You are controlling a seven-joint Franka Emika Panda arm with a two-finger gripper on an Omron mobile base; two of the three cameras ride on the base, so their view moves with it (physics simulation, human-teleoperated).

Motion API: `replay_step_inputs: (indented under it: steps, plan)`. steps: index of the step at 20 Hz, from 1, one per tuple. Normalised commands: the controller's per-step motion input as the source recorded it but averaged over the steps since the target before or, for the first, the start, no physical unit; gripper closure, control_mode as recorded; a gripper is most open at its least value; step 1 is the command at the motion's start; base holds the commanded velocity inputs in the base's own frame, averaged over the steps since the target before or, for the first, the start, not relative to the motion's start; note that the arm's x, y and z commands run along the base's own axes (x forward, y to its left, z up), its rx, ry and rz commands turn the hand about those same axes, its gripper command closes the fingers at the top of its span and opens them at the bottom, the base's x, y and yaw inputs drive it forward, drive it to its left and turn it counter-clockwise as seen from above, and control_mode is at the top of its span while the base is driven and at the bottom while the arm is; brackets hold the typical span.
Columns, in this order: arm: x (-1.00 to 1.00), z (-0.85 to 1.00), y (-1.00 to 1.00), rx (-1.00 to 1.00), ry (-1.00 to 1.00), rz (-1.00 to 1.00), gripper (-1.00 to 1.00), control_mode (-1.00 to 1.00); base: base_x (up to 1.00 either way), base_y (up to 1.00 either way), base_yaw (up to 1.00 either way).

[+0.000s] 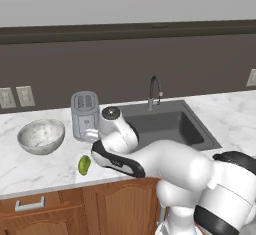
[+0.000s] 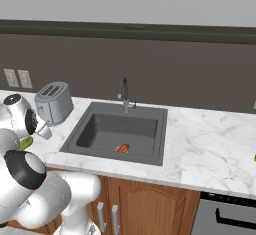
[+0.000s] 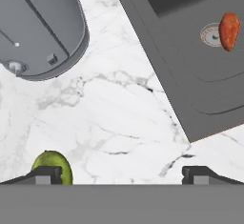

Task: Remove the sweet potato and mango from the sink. Then move the bowl and cup from the counter to the sink for washing.

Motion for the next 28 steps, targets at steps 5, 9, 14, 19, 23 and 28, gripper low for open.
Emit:
replay_step_inputs:
  steps: [5, 9, 14, 19, 23, 28]
  plan:
    - [-0.05, 0.07, -0.35, 0.00, 0.00, 0.00, -1.00, -1.00, 0.00, 0.00, 0.00]
    - [-0.01, 0.01, -0.34, 0.00, 0.00, 0.00, -1.00, -1.00, 0.00, 0.00, 0.00]
    - [0.00, 0.01, -0.31, 0.00, 0.00, 0.00, -1.00, -1.00, 0.00, 0.00, 0.00]
    - [0.00, 0.03, -0.31, 0.00, -0.01, 0.00, -1.00, -1.00, 0.00, 0.00, 0.00]
    - [0.00, 0.03, -0.31, 0.00, -0.01, 0.00, -1.00, -1.00, 0.00, 0.00, 0.00]
    - [0.00, 0.01, -0.30, 0.00, 0.00, 0.00, -1.00, -1.00, 0.00, 0.00, 0.00]
